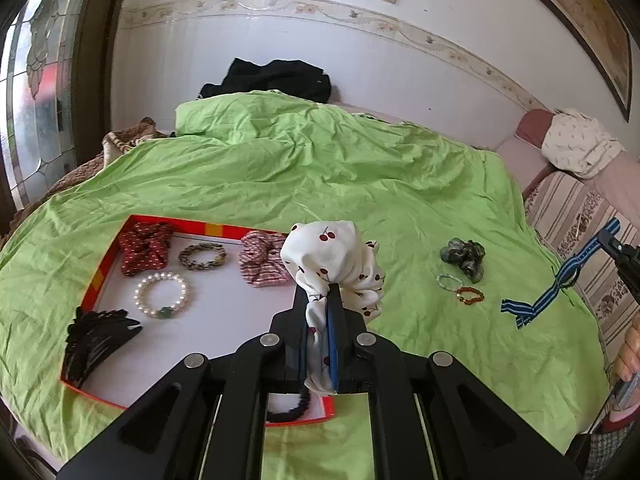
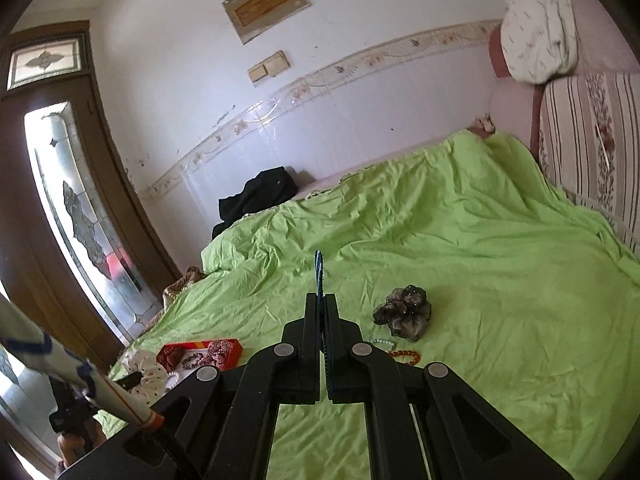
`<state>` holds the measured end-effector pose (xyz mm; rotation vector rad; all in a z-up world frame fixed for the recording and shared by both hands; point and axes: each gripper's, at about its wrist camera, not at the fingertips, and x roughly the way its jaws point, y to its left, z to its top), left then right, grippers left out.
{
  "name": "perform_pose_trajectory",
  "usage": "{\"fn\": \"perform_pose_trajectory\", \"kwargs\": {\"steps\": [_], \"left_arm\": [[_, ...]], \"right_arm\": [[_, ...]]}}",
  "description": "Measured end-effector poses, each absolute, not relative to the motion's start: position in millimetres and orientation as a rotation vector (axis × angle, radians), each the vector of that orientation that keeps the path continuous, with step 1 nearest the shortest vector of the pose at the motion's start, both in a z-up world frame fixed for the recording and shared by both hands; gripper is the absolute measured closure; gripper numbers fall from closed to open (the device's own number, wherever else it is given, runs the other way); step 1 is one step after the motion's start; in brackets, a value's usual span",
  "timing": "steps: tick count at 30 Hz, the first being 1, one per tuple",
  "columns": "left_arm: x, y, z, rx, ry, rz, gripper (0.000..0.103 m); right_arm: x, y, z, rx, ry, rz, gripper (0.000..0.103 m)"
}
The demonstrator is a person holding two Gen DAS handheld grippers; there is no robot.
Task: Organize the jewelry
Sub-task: 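Grasp the blue striped watch strap with the right tool while the left holds the scrunchie, then carry the cherry scrunchie and blue striped watch over the red tray with both tools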
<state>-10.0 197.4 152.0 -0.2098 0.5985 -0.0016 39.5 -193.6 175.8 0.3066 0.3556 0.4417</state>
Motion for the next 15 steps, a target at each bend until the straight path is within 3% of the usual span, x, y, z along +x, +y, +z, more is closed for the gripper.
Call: {"fn": "perform_pose_trajectory", "kwargs": {"steps": [15], "left_arm": [[-26, 236, 147, -0.214, 0.601, 0.091, 0.095]], "right_arm": [[18, -132, 193, 0.173, 0.368, 0.482, 0.101]]}}
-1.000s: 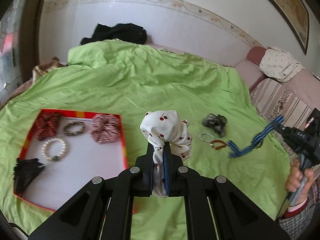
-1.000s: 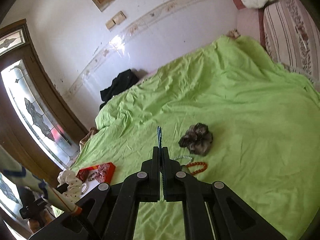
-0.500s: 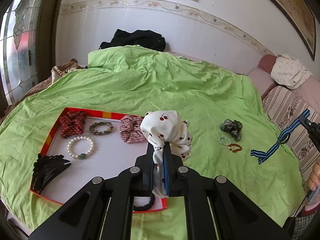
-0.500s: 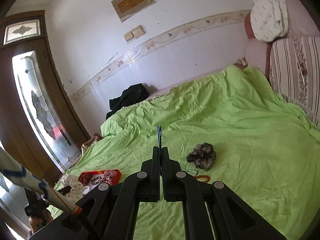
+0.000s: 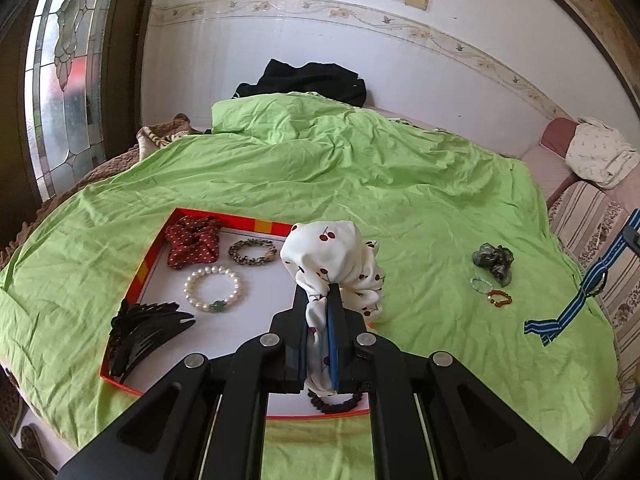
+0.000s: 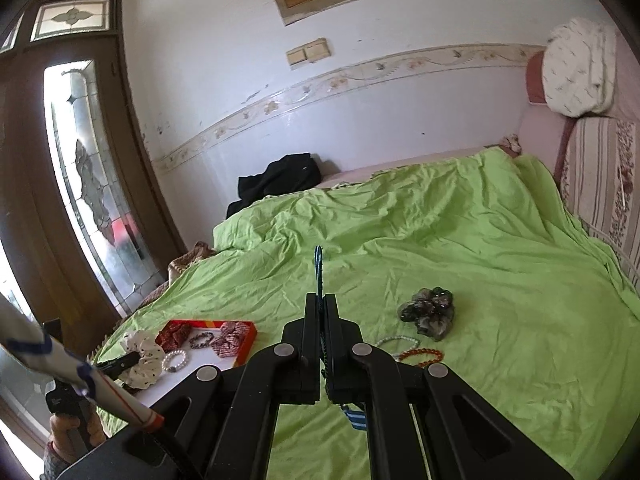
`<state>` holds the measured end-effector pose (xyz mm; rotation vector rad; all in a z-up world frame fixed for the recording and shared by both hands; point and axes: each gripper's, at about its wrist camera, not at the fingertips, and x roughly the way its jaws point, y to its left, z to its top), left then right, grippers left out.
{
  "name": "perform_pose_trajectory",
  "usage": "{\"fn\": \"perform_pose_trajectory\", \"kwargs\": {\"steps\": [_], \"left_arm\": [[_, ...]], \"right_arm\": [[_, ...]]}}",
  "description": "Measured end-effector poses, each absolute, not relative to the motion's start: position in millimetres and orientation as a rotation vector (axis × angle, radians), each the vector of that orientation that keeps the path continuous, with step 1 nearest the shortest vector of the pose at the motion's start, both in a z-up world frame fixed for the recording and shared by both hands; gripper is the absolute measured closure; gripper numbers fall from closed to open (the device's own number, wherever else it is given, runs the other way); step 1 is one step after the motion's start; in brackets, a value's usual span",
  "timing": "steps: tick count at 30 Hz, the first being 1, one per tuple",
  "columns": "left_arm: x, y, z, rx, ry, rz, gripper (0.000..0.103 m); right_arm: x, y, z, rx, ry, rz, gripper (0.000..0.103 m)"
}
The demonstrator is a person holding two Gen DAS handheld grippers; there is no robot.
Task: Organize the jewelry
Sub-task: 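Carry the cherry scrunchie and blue striped watch over the red tray with both tools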
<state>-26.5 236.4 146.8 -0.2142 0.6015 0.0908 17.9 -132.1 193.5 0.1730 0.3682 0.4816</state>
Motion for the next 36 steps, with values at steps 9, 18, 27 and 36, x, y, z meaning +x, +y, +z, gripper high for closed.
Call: {"fn": "perform_pose_trajectory", "kwargs": {"steps": [9, 18, 27, 36], "left_arm": [[-27, 239, 138, -0.187, 0.617, 0.116, 0.095], [-26, 248, 132, -0.183, 0.638, 0.139, 0.095], [-24, 254, 129, -0.197, 0.650, 0.142, 0.095], [-24, 265, 130, -0.251, 0.646, 0.119, 0.095]], "right_arm": [[13, -86, 202, 0.097, 0.392, 0.524, 0.101], [7, -45, 211, 0.063, 0.407, 0.574, 0.101], [2, -3, 220, 0.002, 0.414, 0.611, 0.101], [0, 37, 223, -0.057, 0.431, 0.639, 0.101]]}}
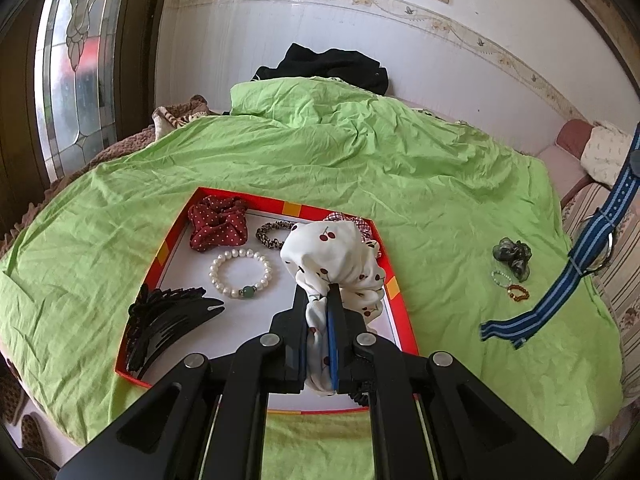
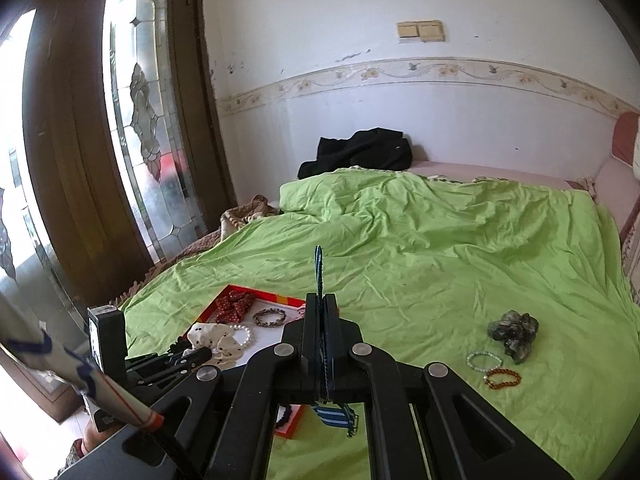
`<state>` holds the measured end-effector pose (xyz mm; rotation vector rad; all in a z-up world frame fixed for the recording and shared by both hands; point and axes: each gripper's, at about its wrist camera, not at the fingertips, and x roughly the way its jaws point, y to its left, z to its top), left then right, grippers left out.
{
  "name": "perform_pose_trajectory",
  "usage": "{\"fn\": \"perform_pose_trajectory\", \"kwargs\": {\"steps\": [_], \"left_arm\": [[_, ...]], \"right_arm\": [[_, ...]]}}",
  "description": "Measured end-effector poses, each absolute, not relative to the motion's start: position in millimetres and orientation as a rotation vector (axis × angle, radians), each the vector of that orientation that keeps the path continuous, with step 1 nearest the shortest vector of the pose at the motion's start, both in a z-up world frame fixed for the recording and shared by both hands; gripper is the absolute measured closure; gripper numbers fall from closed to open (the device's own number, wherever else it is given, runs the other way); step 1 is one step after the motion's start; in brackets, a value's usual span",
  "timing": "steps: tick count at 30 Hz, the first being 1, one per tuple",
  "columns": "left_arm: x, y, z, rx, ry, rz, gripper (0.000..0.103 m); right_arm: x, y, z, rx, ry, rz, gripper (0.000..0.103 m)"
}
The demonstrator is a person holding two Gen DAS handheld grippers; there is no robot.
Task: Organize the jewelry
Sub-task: 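Carry the cherry scrunchie and blue striped watch over the red tray with both tools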
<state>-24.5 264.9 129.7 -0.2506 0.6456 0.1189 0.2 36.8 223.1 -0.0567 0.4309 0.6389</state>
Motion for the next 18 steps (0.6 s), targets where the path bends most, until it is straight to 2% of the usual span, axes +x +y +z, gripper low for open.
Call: {"fn": "perform_pose_trajectory", "kwargs": {"steps": [18], "left_arm": [[-29, 307, 127, -0.348, 0.634, 0.185, 0.096]], "right_arm": [[8, 134, 208, -0.140, 0.491, 0.729, 0.101]]}}
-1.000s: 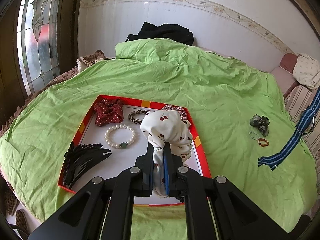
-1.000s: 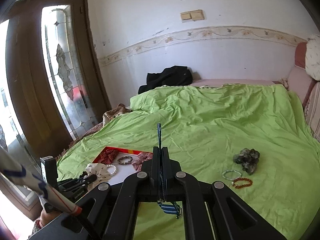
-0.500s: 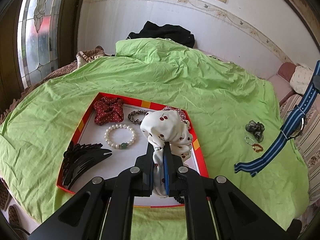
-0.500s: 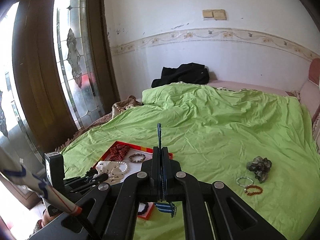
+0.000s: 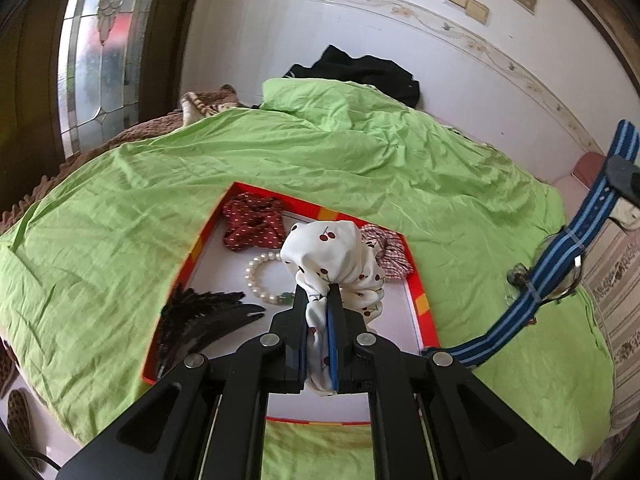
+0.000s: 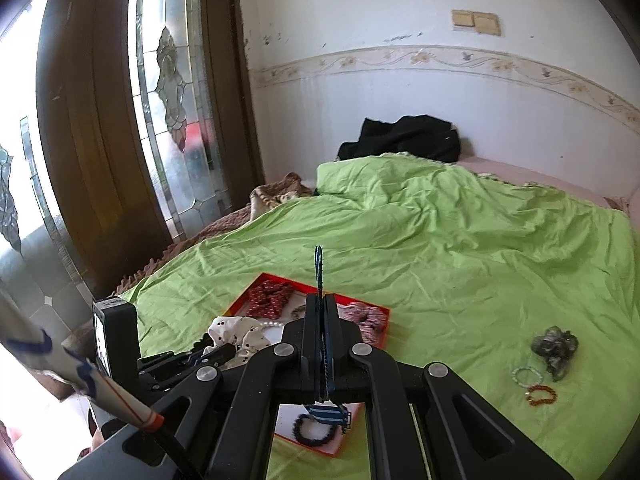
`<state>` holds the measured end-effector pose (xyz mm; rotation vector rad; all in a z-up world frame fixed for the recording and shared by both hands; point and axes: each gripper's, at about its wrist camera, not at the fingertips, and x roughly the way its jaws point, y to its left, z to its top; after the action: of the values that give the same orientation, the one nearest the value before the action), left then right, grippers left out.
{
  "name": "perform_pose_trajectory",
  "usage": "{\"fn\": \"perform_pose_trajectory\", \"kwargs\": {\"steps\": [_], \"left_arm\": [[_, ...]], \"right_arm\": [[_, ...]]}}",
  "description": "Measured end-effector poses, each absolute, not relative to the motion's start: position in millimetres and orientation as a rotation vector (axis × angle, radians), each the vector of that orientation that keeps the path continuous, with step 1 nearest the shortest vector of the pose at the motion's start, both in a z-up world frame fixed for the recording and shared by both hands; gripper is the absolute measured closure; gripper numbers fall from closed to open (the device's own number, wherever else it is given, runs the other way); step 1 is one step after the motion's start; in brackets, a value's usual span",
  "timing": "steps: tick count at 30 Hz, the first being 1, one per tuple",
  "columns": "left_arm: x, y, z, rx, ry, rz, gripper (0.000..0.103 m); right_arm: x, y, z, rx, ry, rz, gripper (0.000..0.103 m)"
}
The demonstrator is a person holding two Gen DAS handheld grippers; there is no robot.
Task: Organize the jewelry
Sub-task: 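Carry the cherry scrunchie and blue striped watch over the red tray with both tools, then lower both items into the tray and open both tools to release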
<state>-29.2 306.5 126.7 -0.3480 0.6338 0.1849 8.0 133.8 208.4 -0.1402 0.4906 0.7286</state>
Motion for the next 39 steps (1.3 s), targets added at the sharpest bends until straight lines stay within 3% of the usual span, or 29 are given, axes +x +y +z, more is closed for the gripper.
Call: {"fn": "perform_pose_trajectory", "kwargs": {"steps": [19, 39], "left_arm": [[-22, 316, 117, -0.321, 0.663, 0.249, 0.096], [18, 297, 67, -0.323, 0.861, 0.206, 0.096]], "right_arm": [[58, 183, 153, -0.111, 0.669, 0.764, 0.101], [130, 185, 73, -0.103, 0.895, 0.648, 0.101]]}}
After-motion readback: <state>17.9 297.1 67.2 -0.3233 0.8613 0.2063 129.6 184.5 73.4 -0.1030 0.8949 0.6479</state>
